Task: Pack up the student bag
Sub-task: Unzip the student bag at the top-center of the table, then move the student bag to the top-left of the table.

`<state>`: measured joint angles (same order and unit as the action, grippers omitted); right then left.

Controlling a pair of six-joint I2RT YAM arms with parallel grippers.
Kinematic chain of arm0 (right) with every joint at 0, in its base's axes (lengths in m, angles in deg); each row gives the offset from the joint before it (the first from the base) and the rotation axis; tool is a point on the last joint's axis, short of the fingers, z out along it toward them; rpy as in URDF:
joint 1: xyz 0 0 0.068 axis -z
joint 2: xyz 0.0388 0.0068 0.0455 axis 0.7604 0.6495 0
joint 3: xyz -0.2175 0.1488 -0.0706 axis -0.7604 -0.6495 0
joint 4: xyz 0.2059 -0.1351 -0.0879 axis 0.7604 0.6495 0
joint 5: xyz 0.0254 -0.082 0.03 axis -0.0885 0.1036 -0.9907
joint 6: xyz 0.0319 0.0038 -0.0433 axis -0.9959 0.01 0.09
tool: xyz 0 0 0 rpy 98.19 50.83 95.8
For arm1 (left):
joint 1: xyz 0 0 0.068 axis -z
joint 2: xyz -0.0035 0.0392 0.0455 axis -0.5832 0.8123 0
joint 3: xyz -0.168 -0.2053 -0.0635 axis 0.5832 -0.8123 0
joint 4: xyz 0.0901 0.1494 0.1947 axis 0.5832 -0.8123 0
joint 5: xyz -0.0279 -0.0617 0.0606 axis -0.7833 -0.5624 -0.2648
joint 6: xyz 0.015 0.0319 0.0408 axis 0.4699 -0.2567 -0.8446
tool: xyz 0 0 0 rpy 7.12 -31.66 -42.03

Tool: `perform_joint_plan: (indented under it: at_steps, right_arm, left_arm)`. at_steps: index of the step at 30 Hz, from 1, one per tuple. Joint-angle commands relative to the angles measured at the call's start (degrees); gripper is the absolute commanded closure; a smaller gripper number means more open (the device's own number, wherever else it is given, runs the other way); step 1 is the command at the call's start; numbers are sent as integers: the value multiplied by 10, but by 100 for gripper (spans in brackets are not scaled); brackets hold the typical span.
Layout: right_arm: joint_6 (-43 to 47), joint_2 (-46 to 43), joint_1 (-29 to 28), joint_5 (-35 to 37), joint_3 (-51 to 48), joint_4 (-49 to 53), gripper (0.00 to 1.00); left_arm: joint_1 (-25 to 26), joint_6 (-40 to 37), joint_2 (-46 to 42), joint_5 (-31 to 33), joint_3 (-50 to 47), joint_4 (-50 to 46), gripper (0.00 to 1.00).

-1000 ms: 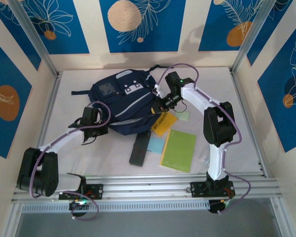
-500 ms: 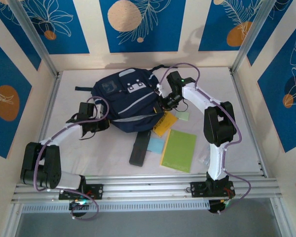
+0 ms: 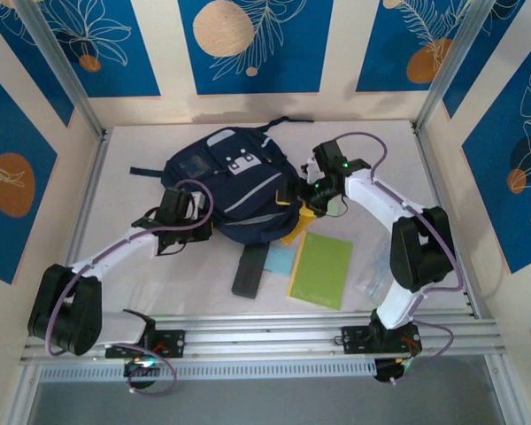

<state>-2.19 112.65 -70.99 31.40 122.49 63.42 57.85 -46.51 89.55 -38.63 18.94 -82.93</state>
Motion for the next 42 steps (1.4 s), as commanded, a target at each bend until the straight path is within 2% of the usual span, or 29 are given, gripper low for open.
perform_joint_plan:
  at_steps: [1,7,10,11,13,15,18,19,22,27,34,42]
  right_arm:
    - [-103,-23,-19,-42,-52,-52,15]
    - [-167,-10,-50,-52,-100,-128,16]
    - [-185,7,-61,-35,-112,-159,19]
    - [-191,14,-63,-25,-116,-168,23]
    - [-201,20,-62,-11,-131,-197,40]
    - [-206,26,-60,4,-147,-218,71]
    - [-197,30,-58,24,-151,-215,97]
    - [-194,30,-58,29,-152,-212,100]
    - [-187,28,-54,34,-162,-216,100]
    - [-172,25,-49,48,-168,-204,100]
    - [-156,26,-43,52,-159,-192,100]
    - [-131,32,-51,57,-113,-167,100]
  left_arm:
    - [13,15,7,10,21,19,100]
    - [18,22,15,11,21,29,100]
    - [19,25,12,14,17,34,100]
    - [19,25,12,19,16,32,100]
    - [19,27,12,32,13,28,100]
    - [19,31,12,43,8,28,100]
    - [17,29,13,57,3,27,100]
    - [17,27,13,62,1,25,100]
    - [6,12,17,88,2,8,100]
    - [-44,-33,26,185,17,-59,100]
    - [-110,-50,24,233,23,-71,100]
    - [-128,-57,78,305,55,-72,100]
